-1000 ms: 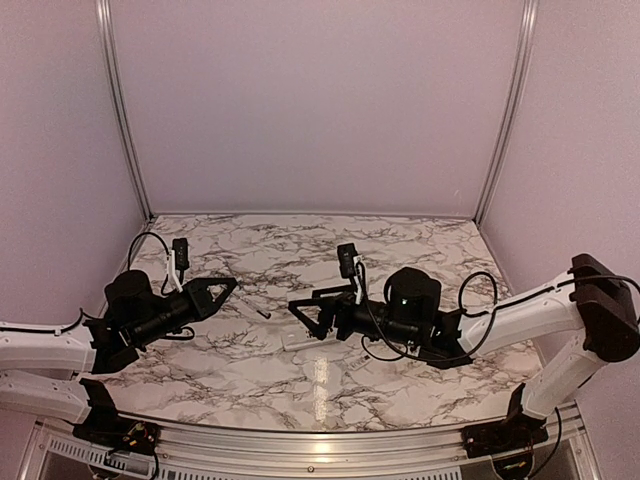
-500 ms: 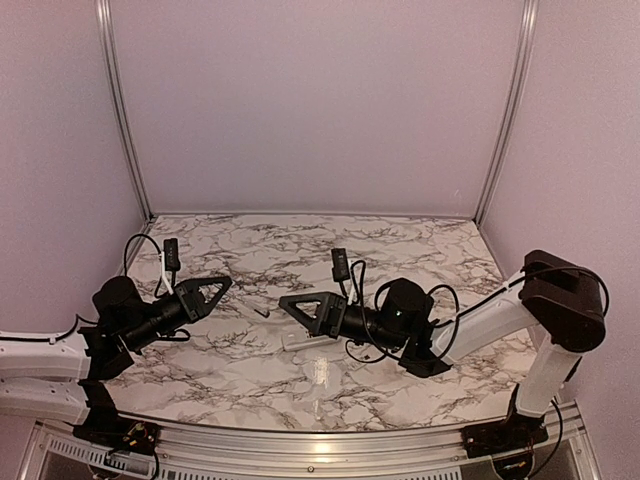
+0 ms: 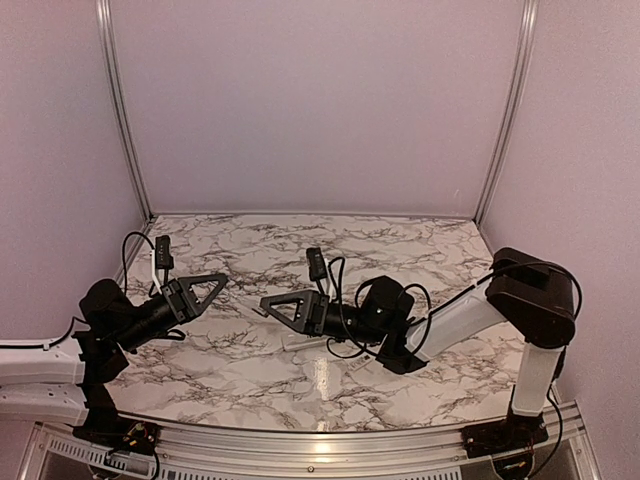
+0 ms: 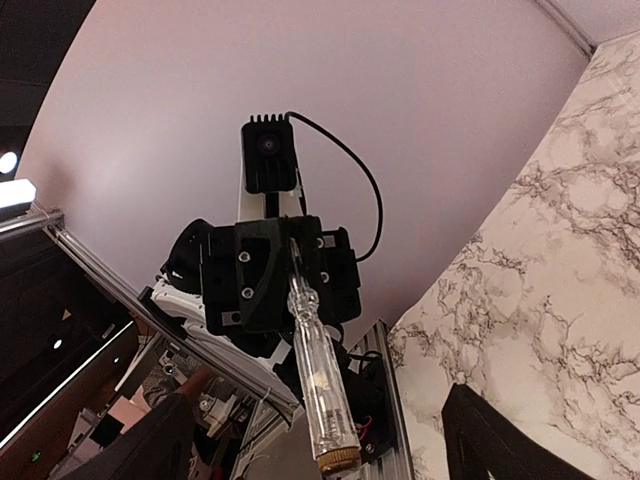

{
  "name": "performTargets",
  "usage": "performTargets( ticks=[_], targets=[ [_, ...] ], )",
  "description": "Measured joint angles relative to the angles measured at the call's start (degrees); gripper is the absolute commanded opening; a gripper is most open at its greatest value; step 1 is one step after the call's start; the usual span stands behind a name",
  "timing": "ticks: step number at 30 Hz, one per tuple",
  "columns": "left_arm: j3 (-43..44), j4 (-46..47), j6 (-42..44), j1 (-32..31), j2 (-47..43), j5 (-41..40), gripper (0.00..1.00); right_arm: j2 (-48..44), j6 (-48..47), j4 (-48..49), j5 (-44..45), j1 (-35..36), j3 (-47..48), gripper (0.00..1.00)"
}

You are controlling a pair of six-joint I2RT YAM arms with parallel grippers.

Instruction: Unload the batteries from the remote control

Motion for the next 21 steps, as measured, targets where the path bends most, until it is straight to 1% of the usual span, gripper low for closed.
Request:
performTargets(
  ticks=[3,13,21],
  targets=[
    [-0.6,1.9,-0.6,0.0,0.0,0.9,0.00,0.7,0.2,0.1,-0.5,0.3,0.9,0.74],
    [-1.7,7.5,-1.1,0.0,1.9,3.0,0.00,4.0,2.8,0.5,-0.9,1.4,4.4,0.59],
    [-2.4,11.0,-1.2,0.0,3.4,3.0,0.00,4.2,3.7,0.8,-0.2,2.6,6.6,0.47]
  ],
)
